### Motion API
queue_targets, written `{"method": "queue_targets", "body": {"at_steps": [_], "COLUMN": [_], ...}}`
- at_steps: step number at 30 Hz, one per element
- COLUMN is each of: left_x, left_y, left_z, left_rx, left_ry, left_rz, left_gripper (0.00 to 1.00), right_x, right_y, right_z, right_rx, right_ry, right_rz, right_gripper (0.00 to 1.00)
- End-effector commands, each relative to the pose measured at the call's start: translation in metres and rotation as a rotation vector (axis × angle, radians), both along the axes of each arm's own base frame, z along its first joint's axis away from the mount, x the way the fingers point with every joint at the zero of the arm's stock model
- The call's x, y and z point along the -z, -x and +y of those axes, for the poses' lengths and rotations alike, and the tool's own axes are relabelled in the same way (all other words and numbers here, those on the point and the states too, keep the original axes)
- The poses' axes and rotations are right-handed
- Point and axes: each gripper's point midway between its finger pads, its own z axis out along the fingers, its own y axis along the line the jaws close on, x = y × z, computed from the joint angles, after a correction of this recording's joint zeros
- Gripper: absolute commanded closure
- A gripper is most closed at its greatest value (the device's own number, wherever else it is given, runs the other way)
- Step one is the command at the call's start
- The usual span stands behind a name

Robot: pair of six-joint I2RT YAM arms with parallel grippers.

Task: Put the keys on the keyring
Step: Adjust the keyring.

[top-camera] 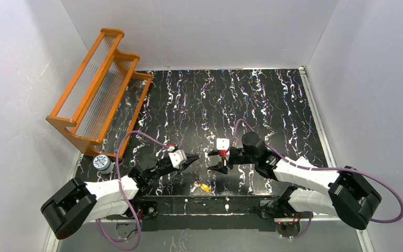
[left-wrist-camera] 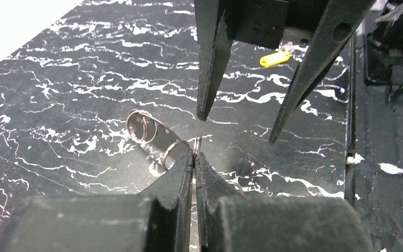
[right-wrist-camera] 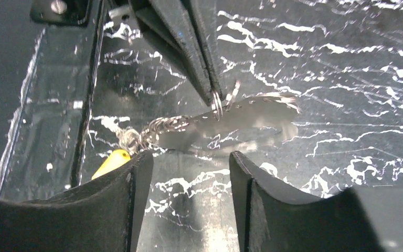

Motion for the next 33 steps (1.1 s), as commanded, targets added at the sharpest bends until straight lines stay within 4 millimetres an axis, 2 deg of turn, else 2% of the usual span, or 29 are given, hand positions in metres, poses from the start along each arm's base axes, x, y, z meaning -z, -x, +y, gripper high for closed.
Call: {"method": "queue_targets", "body": {"at_steps": [1, 8, 21, 24, 26, 30, 33], "left_x": [-0.04, -0.05, -0.06, -0.061, -0.061, -0.062, -0.061], "left_y": [0.006, 0.019, 0.027, 0.028, 0.027, 0.028, 0.029], "left_z": [0.0, -0.003, -0.004, -0.004, -0.004, -0.004, -0.004], "left_rx": [0.015, 0.082, 0.125, 0.127, 0.126, 0.13, 0.133], "left_ry": [0.169, 0.224, 0.252, 0.257, 0.259, 0.261, 0.26], "left_rz": [-0.09, -0.122, -0.148, -0.148, -0.148, -0.147, -0.144], "left_gripper": [1.0, 1.0, 1.0, 1.0, 1.0, 1.0, 1.0], "right_x": [-0.049, -0.061, -0.072, -0.071, -0.071, -0.07, -0.071], "right_y": [0.001, 0.007, 0.014, 0.016, 0.016, 0.015, 0.014], "right_z": [0.013, 0.016, 0.018, 0.02, 0.021, 0.023, 0.023], "right_rx": [-0.003, -0.032, -0.076, -0.093, -0.1, -0.103, -0.103], "right_ry": [-0.215, -0.288, -0.343, -0.34, -0.337, -0.333, -0.336], "right_rz": [-0.056, -0.051, -0.064, -0.054, -0.05, -0.049, -0.055], "right_gripper": [0.41, 0.63, 0.64, 0.67, 0.71, 0.89, 0.98]}}
